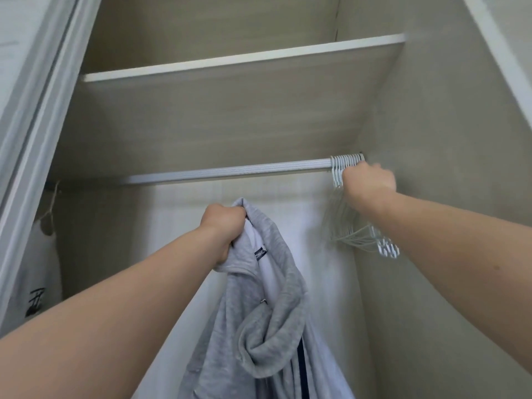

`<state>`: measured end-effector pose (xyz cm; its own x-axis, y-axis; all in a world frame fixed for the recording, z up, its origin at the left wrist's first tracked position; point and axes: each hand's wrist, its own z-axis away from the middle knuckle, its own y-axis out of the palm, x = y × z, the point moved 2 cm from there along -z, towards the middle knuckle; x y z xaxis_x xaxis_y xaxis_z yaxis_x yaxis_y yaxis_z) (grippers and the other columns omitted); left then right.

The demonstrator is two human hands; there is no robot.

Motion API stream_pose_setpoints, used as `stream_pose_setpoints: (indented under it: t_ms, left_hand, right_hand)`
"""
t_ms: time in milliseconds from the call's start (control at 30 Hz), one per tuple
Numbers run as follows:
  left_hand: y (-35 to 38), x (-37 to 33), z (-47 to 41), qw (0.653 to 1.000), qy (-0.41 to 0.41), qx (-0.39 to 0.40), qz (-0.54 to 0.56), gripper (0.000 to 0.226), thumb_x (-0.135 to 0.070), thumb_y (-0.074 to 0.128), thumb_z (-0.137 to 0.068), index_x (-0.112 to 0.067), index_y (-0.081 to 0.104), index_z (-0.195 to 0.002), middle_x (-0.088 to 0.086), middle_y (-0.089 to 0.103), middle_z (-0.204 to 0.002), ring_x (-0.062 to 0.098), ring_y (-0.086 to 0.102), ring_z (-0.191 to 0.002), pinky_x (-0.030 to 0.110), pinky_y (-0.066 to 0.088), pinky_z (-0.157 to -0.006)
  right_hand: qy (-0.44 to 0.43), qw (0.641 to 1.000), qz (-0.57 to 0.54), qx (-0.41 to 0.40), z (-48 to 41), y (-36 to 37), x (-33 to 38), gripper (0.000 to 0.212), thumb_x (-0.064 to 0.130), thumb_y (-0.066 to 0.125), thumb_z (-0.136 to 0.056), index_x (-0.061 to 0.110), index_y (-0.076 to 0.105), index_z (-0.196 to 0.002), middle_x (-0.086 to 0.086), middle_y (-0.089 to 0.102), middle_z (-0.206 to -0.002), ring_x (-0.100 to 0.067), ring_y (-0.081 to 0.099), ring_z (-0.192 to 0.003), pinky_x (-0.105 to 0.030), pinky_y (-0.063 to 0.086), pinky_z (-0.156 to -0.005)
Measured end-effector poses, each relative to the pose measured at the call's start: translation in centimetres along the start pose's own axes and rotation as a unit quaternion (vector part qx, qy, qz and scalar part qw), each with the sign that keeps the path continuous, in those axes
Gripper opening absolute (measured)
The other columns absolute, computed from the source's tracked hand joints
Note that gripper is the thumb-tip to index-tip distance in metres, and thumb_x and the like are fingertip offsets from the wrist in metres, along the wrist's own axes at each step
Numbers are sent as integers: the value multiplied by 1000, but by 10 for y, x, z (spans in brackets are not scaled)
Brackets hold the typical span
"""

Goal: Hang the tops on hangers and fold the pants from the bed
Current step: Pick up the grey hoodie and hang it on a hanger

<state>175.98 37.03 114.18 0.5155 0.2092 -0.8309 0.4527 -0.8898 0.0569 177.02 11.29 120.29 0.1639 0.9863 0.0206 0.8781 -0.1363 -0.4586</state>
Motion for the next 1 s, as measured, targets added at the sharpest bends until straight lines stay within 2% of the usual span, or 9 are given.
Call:
stream_pose_setpoints:
  t_ms: [200, 367, 500, 600, 700, 767, 800, 900, 1000]
  left_hand:
    - [-10, 0, 6, 1000, 1, -15, -7, 27, -27, 65, -90, -3, 68, -102, 9, 67, -74, 25, 64, -67, 26, 45, -59]
    - [-29, -11, 18, 997, 21, -70, -13, 30, -33, 64, -92, -4, 68, -99, 8, 70, -82, 22, 66, -71, 24, 46, -58]
    - [-53, -29, 33, 990, 41, -136, 4, 24, -34, 63, -92, -10, 64, -90, 7, 67, -88, 25, 66, -81, 27, 47, -66]
    - [-73, -48, 52, 985, 47, -168, 8, 23, -33, 63, -93, -12, 64, -101, 1, 63, -85, 18, 61, -74, 24, 44, -61]
    - [-98, -66, 70, 981, 37, -189, 11, 43, -34, 62, -93, -5, 60, -124, 8, 65, -107, 26, 63, -96, 33, 51, -82]
    - [-115, -78, 82, 979, 34, -202, 14, 45, -32, 60, -94, -6, 55, -131, 8, 62, -114, 27, 61, -104, 36, 50, -91]
    - [-123, -84, 89, 978, 33, -207, 18, 44, -31, 59, -95, -7, 53, -131, 7, 61, -112, 26, 58, -102, 36, 48, -89]
    - [-147, -102, 114, 972, 32, -229, 27, 40, -31, 56, -96, -9, 53, -130, 6, 60, -109, 23, 55, -97, 35, 43, -82]
    - [-170, -124, 144, 965, 36, -256, 38, 43, -34, 59, -95, -10, 55, -131, 6, 63, -111, 25, 59, -99, 33, 43, -80]
  right_hand:
    - [6, 997, -67, -29, -1, -6, -6, 33, 16, 55, -96, 10, 56, -128, -16, 51, -132, -38, 47, -125, -42, 40, -96]
    - [50, 965, -255, -40, 9, -20, -4, 28, 11, 50, -88, 9, 59, -115, -19, 62, -120, -39, 59, -111, -35, 38, -78]
    - [110, 851, -514, -15, 26, -21, 4, 21, 10, 51, -91, 5, 68, -102, -20, 68, -104, -37, 63, -102, -34, 47, -82]
    - [133, 752, -645, 0, 59, -19, 12, 15, 9, 59, -89, 15, 63, -76, -1, 51, -57, -24, 49, -61, -28, 37, -57]
    - [186, 608, -771, 41, 97, -25, 18, 17, 11, 57, -93, 20, 57, -78, 7, 38, -41, -13, 32, -35, -15, 24, -40]
    - [189, 515, -834, 57, 116, -35, 21, 19, 10, 52, -97, 22, 49, -82, 9, 33, -40, -8, 23, -31, -10, 19, -38]
    - [183, 487, -851, 69, 122, -41, 23, 21, 11, 50, -98, 22, 45, -82, 8, 31, -43, -9, 22, -33, -11, 18, -39]
    - [166, 460, -857, 162, 130, -61, 31, 13, 26, 57, -98, 21, 49, -89, 4, 35, -52, -12, 29, -39, -16, 23, -39]
    - [156, 440, -855, 225, 126, -78, 34, 23, 39, 56, -100, 17, 54, -94, 7, 32, -50, -8, 25, -37, -16, 20, -35]
